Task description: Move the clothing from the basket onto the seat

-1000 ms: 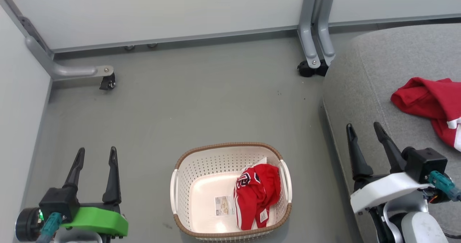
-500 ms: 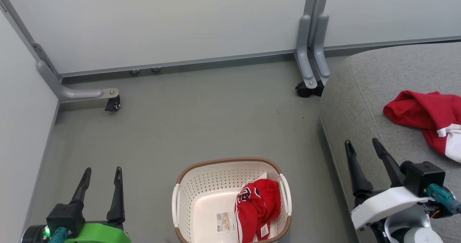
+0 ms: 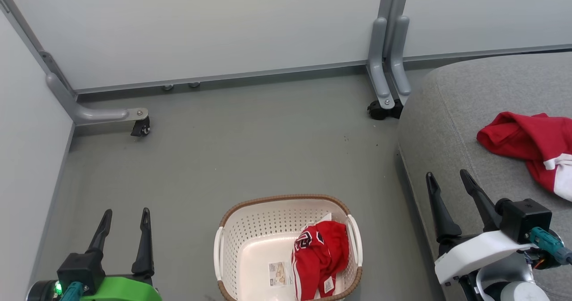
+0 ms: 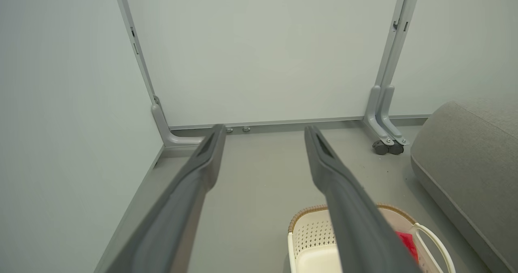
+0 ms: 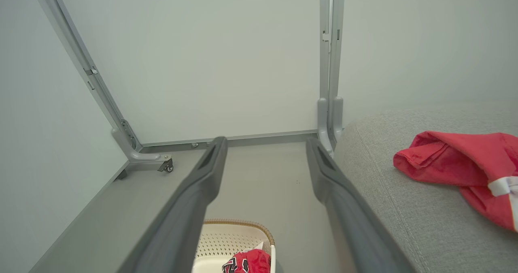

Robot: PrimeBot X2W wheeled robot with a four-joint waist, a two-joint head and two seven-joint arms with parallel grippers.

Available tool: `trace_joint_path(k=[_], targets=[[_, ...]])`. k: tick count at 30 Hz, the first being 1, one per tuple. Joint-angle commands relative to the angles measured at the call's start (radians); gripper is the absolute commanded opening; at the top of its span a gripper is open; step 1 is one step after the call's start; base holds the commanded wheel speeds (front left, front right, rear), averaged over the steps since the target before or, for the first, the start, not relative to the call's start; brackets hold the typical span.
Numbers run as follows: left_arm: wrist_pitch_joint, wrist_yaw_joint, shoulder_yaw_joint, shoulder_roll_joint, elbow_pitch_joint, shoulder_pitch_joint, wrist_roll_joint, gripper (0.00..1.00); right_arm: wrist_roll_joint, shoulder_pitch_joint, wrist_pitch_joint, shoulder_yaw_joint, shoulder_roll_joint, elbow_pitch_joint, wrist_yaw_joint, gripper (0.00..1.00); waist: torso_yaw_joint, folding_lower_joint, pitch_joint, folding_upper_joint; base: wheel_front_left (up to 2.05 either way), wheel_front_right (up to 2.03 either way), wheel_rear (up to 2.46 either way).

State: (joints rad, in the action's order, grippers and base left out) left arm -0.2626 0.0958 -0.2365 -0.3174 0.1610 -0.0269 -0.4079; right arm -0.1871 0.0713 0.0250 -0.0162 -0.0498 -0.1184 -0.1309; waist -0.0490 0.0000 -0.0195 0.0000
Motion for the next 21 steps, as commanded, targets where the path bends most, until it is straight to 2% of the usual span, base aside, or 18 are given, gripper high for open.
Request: trace_joint_path(k=[1,12,16,21], targets=[[-0.003,-0.005,0.004,0.003,0.002,-0.006,0.014,1.0,0.003,0.008,0.002,-0.001,-0.001,-0.003,0.0,1.0,0.001,0.0,0.0,0.0,0.0,0.0,0.0],[-0.003,-0.018,0.003,0.017,0.004,0.029,0.031,1.0,0.018,-0.004,0.012,0.005,-0.001,-0.017,0.0,1.0,0.01,0.0,0.019,0.0,0.0,0.0,0.0],[-0.003,-0.034,-0.03,0.027,0.021,0.089,0.065,1.0,0.032,-0.039,0.015,0.011,-0.001,-0.044,0.0,1.0,0.011,0.0,0.08,0.0,0.0,0.0,0.0],[0.004,-0.06,-0.099,0.066,0.083,0.231,0.11,1.0,0.05,-0.121,0.019,0.02,-0.001,-0.091,0.0,1.0,0.003,0.0,0.209,0.0,0.0,0.0,0.0]])
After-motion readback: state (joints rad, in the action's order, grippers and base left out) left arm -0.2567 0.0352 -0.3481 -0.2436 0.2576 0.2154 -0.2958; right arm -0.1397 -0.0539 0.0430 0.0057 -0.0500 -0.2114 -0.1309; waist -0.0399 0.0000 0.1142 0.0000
